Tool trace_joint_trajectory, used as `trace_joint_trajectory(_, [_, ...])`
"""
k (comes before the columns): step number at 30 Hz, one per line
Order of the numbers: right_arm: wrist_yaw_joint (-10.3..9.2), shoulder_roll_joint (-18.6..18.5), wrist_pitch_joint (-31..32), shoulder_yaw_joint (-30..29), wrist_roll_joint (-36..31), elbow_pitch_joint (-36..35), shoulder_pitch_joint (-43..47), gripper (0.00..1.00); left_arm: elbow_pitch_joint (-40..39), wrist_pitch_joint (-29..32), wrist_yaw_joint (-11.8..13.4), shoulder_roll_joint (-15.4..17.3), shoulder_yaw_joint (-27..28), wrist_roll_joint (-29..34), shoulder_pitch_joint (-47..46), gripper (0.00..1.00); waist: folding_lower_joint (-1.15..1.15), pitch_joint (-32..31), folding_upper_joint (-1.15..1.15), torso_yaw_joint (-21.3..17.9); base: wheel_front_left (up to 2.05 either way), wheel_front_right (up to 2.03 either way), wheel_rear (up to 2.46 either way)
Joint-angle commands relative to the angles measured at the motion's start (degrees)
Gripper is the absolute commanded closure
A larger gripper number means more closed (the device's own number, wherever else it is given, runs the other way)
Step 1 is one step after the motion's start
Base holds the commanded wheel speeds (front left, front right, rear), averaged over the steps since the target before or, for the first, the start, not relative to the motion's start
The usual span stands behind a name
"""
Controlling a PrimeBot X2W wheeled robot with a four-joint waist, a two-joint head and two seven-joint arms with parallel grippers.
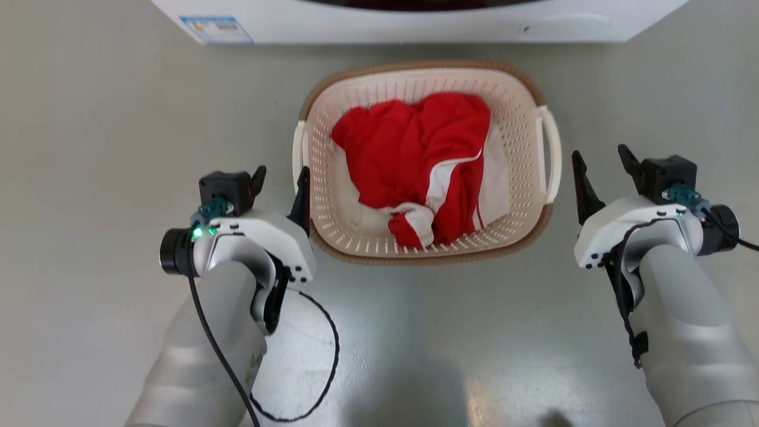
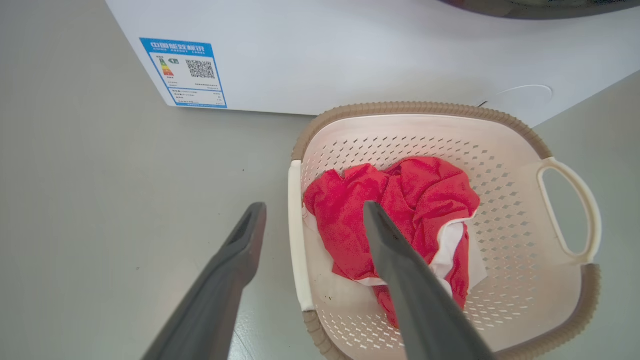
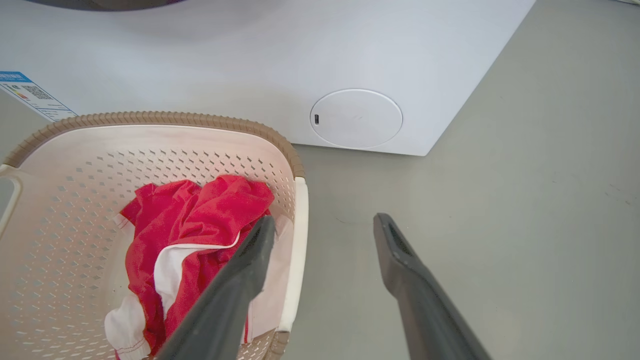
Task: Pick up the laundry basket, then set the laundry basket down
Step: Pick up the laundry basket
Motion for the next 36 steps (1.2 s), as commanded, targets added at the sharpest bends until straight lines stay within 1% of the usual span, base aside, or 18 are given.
trace_joint_trajectory(1, [0.34, 0.55, -0.82, 0.79, -0.89, 0.60, -0.65, 0.00, 0.44, -0.35, 0.64, 1.05, 0.85, -0.70, -1.48, 0.00, 0.00, 2.48, 0.00, 0.27, 0.00, 0.00, 0.00])
trace_joint_trajectory(10, [0.34, 1.14, -2.14, 0.62, -1.74, 4.41, -3.48, 0.00, 2.53, -0.35, 0.76, 1.05, 0.03, -2.58, -4.49, 0.00, 0.00, 5.53, 0.00, -0.04, 0.00, 0.00, 0.00])
trace_joint_trajectory(19, [0.34, 1.37, -2.48, 1.11, -1.92, 5.88, -5.28, 0.00, 3.06, -0.35, 1.01, 1.05, -1.39, -3.74, -5.75, 0.00, 0.00, 7.66, 0.00, -0.15, 0.00, 0.00, 0.00])
trace_joint_trajectory(24, [0.34, 1.45, -2.51, 1.33, -2.03, 5.52, -6.25, 0.00, 4.33, -0.35, 1.83, 1.05, -2.36, -4.09, -7.12, 0.00, 0.00, 9.26, 0.00, -0.12, 0.00, 0.00, 0.00])
trace_joint_trajectory(36, [0.34, 1.54, -2.53, 2.55, -2.45, 5.22, -8.10, 0.00, 6.19, -0.35, 1.59, 1.05, -4.76, -5.23, -10.20, 0.00, 0.00, 12.51, 0.00, 0.51, 0.00, 0.00, 0.00])
